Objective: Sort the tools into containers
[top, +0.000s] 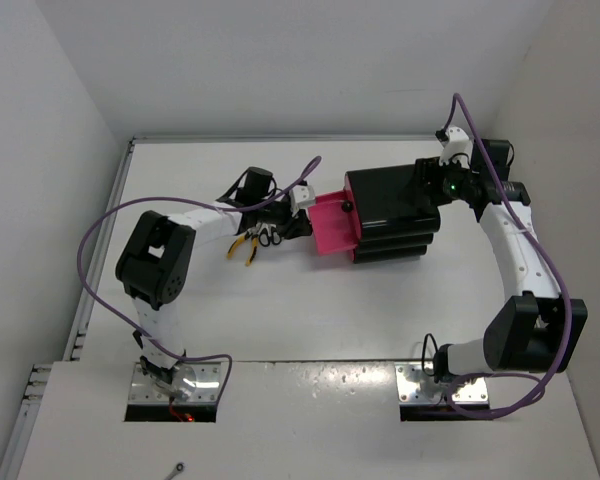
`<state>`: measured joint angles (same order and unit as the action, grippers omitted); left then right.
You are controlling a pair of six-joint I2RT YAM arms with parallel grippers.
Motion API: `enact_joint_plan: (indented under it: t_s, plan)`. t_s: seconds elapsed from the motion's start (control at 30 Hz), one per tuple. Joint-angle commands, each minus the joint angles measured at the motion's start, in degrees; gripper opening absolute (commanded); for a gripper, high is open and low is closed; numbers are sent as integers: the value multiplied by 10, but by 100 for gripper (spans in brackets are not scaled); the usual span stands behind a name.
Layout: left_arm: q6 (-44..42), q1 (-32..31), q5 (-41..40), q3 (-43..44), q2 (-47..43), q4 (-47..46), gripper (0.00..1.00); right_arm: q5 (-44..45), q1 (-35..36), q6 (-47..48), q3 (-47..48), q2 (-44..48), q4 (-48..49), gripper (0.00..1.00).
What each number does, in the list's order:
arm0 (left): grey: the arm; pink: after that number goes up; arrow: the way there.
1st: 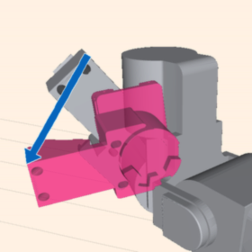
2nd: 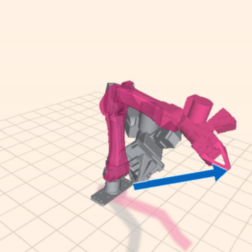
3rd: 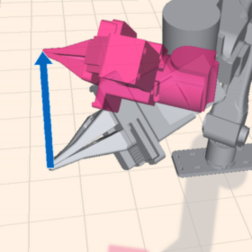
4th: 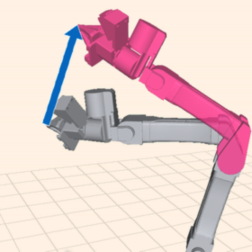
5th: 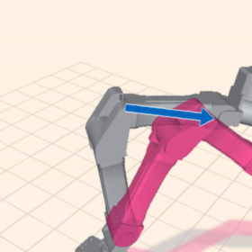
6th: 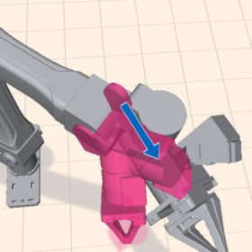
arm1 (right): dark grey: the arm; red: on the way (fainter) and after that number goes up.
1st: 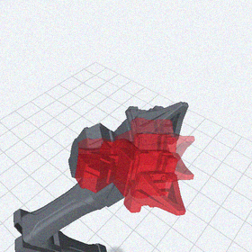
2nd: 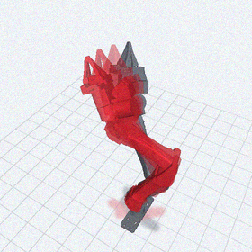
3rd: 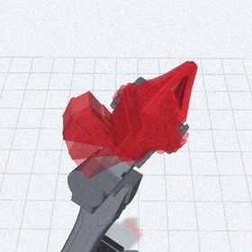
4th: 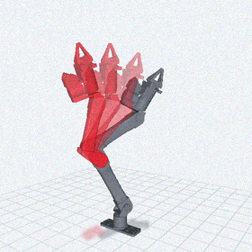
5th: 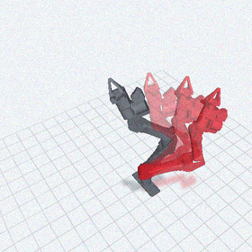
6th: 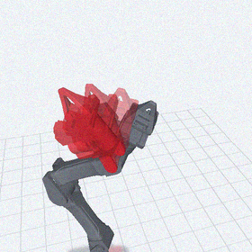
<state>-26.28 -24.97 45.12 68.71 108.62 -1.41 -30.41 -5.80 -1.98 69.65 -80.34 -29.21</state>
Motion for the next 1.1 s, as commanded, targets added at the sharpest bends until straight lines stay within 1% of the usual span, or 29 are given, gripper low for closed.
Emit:
enact_joint_plan:
  t_s: [0.0, 0.07, 0.23, 0.43, 0.53, 0.63, 0.67, 0.8, 0.83, 0.87, 0.93, 1.03, 1.07]
  plan:
    - [0, 6, 8, 20, -7, -7, 35, -4, 4, -4, -2, 12, 13, 75]
    - [18, 6, 1, 34, 8, -14, 43, -4, 4, -4, -2, 12, 13, 75]
    - [33, 12, -4, 53, 30, -21, 43, -4, 4, -4, -2, 12, 7, 75]
    - [39, 24, -4, 53, 30, -21, 43, 1, 4, -4, -2, 12, 7, 75]
    - [39, 29, -4, 53, 30, -21, 39, 1, 4, -4, -2, 12, 7, 75]
    - [33, 35, -4, 47, 24, -15, 38, 1, 4, -4, -2, 12, 7, 75]
    - [33, 35, -4, 47, 24, -15, 36, 1, 4, -4, -2, 12, 7, 75]
    - [19, 41, 1, 41, 19, 11, 35, 1, 4, -4, 3, 12, 2, 75]
    - [12, 41, 1, 34, 13, 11, 36, 1, 4, -4, 3, 12, 2, 75]
    - [7, 41, 1, 28, 12, 26, 46, 1, 4, -4, 3, 12, 2, 75]
    - [7, 41, 1, 28, 7, 32, 58, 1, 4, -4, 3, 12, 2, 75]
    - [17, 41, -6, 28, 7, 32, 66, 1, 4, -4, 3, 12, 2, 75]
    - [24, 41, 0, 42, 7, 38, 69, 1, 4, -4, 3, 12, 2, 75]
